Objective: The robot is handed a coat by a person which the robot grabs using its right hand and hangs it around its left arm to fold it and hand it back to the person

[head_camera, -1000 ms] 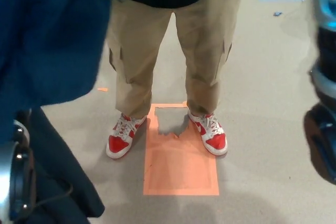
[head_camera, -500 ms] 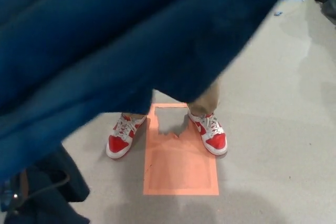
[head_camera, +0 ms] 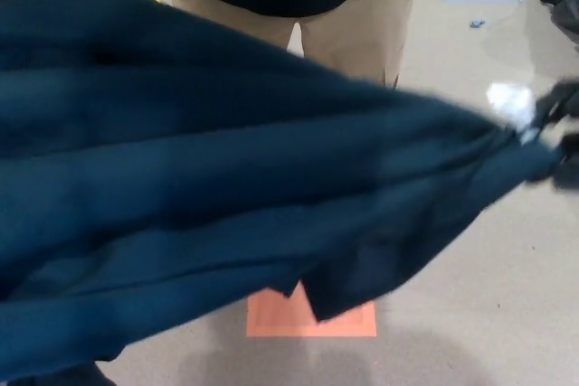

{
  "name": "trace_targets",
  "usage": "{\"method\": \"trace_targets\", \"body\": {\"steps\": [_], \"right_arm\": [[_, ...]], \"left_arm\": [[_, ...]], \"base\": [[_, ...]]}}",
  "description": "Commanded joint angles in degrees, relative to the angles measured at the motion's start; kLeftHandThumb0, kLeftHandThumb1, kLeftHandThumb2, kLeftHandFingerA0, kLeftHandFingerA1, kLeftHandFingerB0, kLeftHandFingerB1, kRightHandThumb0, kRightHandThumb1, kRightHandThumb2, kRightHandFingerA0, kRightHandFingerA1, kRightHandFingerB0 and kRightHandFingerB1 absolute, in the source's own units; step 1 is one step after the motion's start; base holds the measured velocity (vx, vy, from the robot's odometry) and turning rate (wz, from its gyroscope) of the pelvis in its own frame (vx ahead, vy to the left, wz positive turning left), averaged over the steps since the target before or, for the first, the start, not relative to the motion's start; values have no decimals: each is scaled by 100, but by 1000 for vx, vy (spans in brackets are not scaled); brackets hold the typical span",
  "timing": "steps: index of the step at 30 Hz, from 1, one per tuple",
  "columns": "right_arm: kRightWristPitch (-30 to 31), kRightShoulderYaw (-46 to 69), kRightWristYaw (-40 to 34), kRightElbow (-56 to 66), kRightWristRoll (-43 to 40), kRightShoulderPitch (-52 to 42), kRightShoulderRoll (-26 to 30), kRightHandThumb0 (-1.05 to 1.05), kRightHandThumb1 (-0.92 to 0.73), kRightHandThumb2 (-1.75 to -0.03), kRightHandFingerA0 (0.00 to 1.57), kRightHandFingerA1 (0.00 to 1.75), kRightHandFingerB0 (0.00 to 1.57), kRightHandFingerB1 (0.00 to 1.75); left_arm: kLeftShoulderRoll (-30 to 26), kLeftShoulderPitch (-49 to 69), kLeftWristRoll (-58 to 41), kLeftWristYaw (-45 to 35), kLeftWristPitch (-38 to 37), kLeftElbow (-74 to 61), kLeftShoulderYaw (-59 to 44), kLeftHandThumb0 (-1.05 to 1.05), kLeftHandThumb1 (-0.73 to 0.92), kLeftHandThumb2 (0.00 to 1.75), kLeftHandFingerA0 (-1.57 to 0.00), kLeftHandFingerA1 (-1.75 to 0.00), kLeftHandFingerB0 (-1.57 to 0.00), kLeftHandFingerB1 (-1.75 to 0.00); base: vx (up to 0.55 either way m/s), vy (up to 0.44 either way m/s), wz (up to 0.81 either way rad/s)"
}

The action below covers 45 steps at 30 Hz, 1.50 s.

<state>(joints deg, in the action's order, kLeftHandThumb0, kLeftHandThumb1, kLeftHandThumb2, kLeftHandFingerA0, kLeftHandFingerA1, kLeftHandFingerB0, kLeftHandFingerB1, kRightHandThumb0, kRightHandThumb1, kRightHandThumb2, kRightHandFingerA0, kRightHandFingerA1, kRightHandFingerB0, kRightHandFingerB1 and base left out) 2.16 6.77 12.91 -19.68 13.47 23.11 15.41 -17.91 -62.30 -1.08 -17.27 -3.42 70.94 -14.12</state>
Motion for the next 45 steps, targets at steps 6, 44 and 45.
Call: {"method": "trace_targets", "body": {"steps": [6, 44, 45], "right_arm": [[219, -1953, 1899, -3425, 950, 752, 1151, -88, -57, -89, 0, 5, 0, 0], [-443, -1285, 446, -5366, 146, 500, 803, -70, -76, -106, 0, 21, 0, 20], [-347, -1442, 200, -5370, 311, 487, 631, -73, -79, -107, 0, 20, 0, 20]], "left_arm": [[-118, -99, -84, -265, -290, -207, 70, -72, 79, 64, -20, -31, -21, -30], [27, 34, -240, -611, -95, -742, 250, -70, 79, 64, -22, -30, -29, -31], [50, 55, -310, -646, -83, -779, 196, -69, 78, 64, -22, -30, -29, -31]], "base": [[0, 0, 0], [0, 0, 0], [0, 0, 0]]}}
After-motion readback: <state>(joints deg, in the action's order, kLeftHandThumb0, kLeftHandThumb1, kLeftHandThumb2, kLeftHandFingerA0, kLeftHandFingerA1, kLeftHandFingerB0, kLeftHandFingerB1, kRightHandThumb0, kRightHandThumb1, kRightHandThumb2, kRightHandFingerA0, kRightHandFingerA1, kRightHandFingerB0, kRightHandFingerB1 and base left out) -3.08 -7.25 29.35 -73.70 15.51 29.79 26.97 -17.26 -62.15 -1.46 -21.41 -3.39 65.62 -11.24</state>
